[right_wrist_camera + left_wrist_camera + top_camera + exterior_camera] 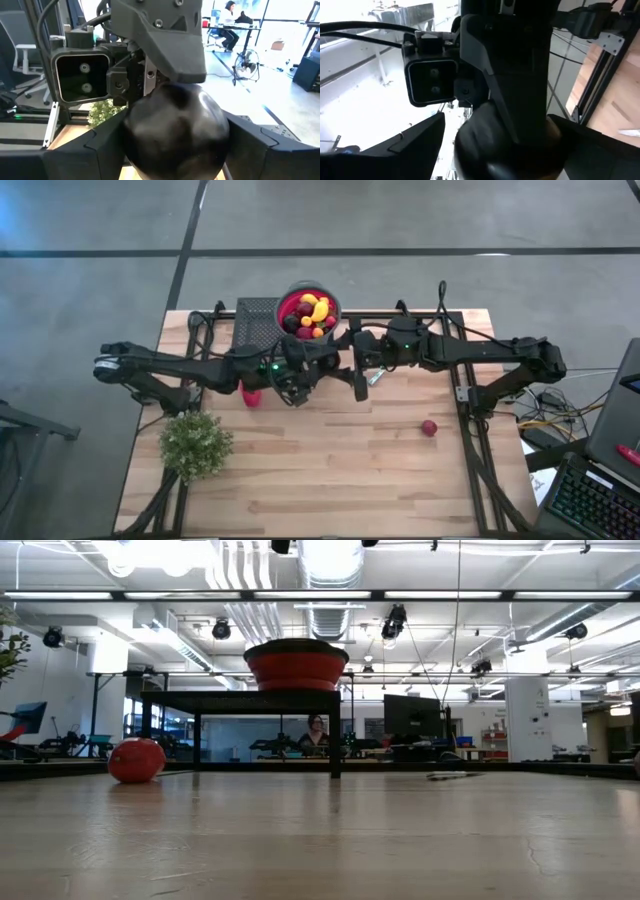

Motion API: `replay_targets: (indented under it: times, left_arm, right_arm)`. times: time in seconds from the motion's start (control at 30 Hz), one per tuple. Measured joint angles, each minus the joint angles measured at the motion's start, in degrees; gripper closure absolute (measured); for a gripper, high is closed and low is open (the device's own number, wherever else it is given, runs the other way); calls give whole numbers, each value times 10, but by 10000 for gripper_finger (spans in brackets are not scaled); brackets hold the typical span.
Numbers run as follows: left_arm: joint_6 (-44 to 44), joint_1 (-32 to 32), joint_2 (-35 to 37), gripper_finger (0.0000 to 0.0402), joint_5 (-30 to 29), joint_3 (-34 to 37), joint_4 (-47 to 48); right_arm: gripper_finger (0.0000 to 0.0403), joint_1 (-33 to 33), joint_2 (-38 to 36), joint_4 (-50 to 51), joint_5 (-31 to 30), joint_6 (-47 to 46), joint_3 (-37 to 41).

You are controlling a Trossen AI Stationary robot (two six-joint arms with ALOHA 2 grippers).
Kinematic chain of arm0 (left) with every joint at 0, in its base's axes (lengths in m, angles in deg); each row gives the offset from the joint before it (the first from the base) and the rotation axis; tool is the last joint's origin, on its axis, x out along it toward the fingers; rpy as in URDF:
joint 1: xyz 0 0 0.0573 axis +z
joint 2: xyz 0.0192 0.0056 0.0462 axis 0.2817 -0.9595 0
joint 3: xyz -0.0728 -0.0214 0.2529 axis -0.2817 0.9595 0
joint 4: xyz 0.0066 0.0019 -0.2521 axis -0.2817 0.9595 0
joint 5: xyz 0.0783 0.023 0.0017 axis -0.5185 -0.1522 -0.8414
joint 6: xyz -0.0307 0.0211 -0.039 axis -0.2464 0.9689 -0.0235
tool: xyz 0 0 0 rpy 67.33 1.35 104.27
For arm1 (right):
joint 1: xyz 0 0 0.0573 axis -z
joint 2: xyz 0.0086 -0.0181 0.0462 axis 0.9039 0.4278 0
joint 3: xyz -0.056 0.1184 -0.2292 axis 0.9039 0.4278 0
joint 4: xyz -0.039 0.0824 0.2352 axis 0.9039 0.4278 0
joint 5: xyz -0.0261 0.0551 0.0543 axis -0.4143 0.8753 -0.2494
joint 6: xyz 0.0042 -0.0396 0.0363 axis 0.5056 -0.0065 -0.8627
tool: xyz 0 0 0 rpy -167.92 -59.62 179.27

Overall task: Pick & Place Fruit
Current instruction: Put the black plum into the red gray strainer bowl on the shelf

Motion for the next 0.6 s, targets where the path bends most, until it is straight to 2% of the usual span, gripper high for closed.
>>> replay_targets:
  times: [0.17,0.3,0.47,0.6]
  left_arm:
    - [2,0,0,51,0,0,-1]
    - [2,0,0,53,0,0,-1]
    - [1,0,0,81,0,0,1]
    - [2,0,0,107,0,0,4]
  right_arm:
    - [127,0,0,-3,0,-7,0]
    - [139,0,0,-3,2,-10,1]
    - [155,0,0,-4,27,-12,1]
    - [144,0,0,-4,29,-12,1]
